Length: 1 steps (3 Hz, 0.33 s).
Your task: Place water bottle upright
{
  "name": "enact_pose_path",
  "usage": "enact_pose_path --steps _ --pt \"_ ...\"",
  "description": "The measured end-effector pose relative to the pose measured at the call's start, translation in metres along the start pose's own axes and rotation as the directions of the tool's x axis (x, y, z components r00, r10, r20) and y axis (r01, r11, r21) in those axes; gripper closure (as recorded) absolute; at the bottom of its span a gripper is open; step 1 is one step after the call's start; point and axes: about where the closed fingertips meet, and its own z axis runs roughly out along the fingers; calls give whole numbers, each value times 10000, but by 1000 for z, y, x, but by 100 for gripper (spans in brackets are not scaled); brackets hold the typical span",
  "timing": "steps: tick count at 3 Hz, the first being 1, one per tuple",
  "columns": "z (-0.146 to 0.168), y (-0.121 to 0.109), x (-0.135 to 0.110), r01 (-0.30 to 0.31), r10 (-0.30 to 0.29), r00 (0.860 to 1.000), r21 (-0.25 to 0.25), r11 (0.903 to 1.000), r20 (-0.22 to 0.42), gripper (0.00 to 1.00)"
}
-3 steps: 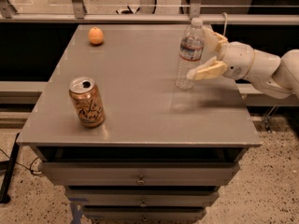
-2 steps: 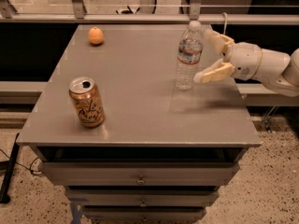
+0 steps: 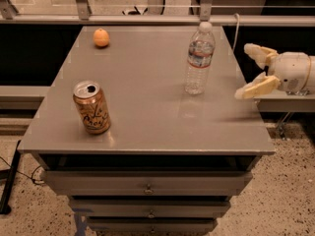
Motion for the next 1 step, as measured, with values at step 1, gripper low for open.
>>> enact_pose_path --steps 1 --pt "4 1 0 -2 2 10000 -74 10000 12 0"
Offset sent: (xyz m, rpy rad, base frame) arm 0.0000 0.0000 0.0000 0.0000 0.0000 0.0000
